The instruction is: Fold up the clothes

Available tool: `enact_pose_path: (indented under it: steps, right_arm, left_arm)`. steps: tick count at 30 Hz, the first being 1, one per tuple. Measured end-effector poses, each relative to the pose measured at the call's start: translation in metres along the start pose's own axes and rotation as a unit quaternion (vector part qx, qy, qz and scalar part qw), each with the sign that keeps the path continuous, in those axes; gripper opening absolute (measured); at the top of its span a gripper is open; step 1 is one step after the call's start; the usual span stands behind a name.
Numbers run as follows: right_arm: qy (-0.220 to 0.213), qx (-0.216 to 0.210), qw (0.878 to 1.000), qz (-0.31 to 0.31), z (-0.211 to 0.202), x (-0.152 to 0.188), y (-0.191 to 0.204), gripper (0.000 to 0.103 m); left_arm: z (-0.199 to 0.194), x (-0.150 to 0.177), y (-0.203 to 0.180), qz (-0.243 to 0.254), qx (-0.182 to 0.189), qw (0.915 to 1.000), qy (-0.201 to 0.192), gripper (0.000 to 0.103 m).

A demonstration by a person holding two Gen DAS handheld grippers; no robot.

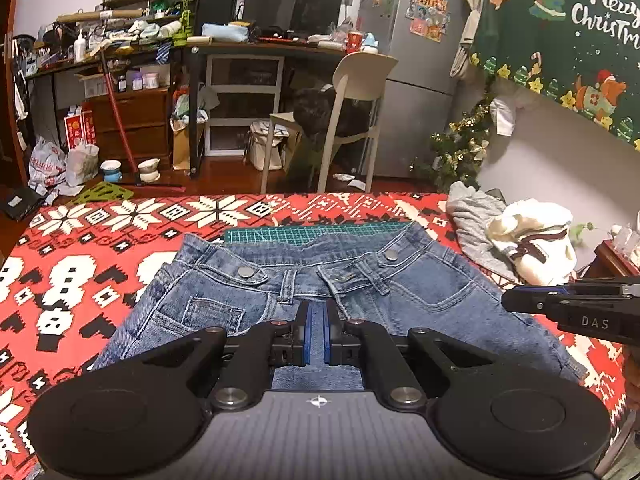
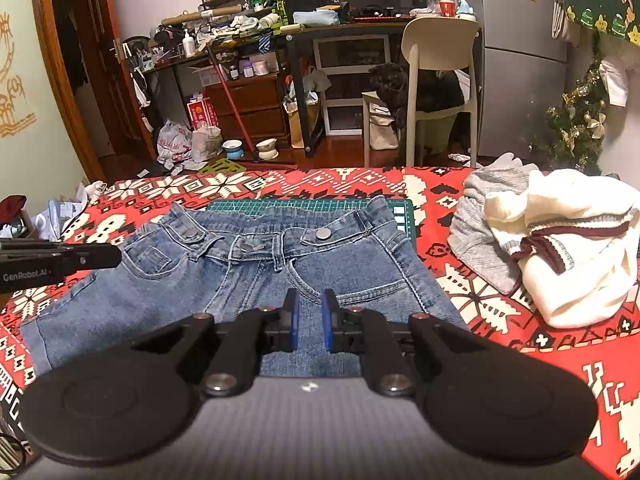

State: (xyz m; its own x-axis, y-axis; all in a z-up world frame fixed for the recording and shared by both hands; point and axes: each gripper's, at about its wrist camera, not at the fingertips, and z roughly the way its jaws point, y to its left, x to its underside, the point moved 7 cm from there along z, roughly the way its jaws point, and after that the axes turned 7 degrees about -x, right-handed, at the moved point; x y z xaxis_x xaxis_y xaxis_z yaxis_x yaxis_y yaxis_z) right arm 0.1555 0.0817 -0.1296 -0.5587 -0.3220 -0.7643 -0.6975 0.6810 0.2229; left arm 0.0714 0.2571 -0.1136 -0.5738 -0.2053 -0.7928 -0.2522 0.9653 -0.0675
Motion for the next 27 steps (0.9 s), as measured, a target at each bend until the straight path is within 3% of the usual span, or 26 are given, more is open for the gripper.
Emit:
enact_pose_path:
  steps: [10,16,20,24,27]
  right_arm:
    - [0.019,-0.003,1.000,-0.013,0.028,-0.008,-0.009,0.013]
    - [0.026,0.012,0.999,-0.015,0.058,-0.034,-0.036,0.013]
    - [0.030,0.020,0.999,-0.016,0.082,-0.051,-0.055,0.013]
    - [0.034,0.021,0.999,-0.007,0.110,-0.066,-0.074,0.014]
    - [0.038,0.023,0.999,-0.005,0.127,-0.073,-0.086,0.016]
  left_arm:
    - [0.027,-0.012,0.026,0.018,-0.021,0.9996,0.008,0.005]
    - [0.062,-0.024,0.070,0.009,-0.061,0.9979,0.021,0.005]
    - [0.085,-0.028,0.099,-0.006,-0.063,0.9975,0.033,0.006]
    - [0.110,-0.030,0.119,-0.013,-0.063,0.9966,0.050,0.010]
    - [0.125,-0.033,0.127,-0.017,-0.057,0.9964,0.060,0.024]
